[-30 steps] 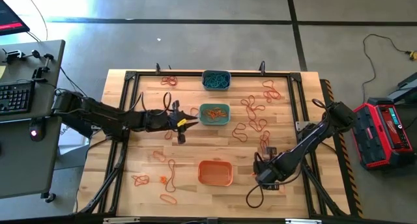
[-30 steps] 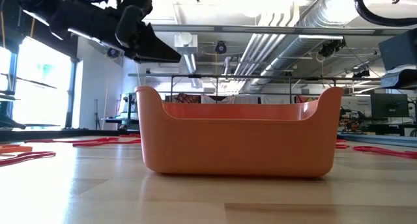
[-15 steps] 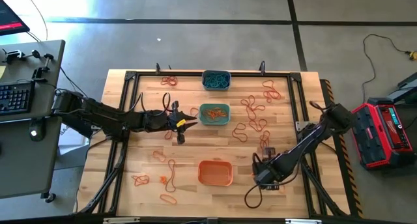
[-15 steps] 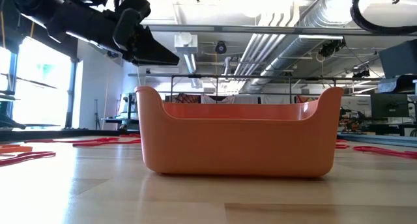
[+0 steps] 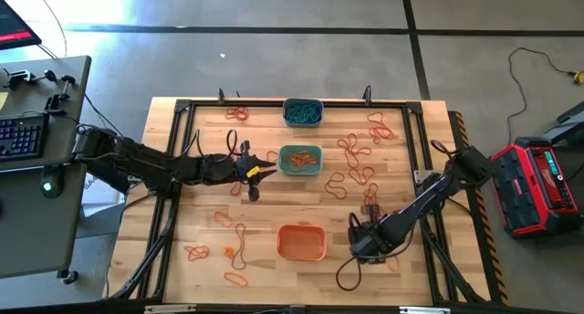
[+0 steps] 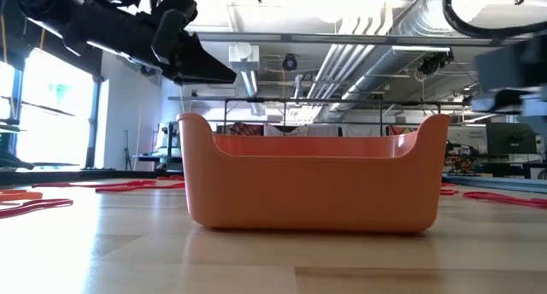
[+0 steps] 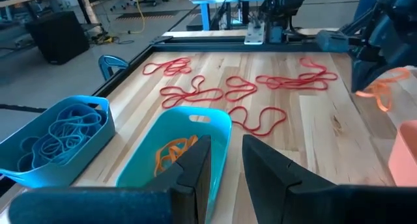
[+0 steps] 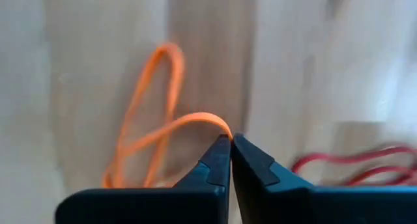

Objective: Sort rubber bands into baskets
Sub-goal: Put the orange rubber band into the green bin

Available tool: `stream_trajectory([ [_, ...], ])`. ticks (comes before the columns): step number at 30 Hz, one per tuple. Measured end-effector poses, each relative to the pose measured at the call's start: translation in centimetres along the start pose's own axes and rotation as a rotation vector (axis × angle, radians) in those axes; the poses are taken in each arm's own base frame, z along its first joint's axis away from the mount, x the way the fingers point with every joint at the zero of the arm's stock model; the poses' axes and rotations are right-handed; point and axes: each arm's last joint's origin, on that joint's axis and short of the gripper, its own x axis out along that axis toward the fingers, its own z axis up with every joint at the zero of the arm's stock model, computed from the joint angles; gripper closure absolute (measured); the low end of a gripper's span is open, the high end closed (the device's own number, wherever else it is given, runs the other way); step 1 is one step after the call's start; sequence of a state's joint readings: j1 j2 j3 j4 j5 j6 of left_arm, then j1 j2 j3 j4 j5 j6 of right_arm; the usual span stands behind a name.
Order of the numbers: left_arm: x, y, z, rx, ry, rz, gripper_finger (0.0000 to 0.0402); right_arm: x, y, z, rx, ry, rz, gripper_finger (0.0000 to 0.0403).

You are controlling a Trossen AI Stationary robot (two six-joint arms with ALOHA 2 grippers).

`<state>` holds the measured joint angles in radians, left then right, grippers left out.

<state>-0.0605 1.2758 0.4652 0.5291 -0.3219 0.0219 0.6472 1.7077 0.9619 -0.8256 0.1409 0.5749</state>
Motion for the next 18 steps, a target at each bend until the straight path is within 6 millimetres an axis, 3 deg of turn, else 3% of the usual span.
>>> stream_trajectory([
  [8, -0.1, -0.6, 0.2, -0.014, -0.017, -0.058, 0.0323, 0.1, -2.5, 1.5, 0.001, -0.088, -0.141, 0.0402],
  [18, -0.3, -1.0, 0.2, -0.020, -0.018, -0.063, 0.0323, -3.0, -5.8, 3.3, 0.088, -0.332, -0.210, 0.0402],
])
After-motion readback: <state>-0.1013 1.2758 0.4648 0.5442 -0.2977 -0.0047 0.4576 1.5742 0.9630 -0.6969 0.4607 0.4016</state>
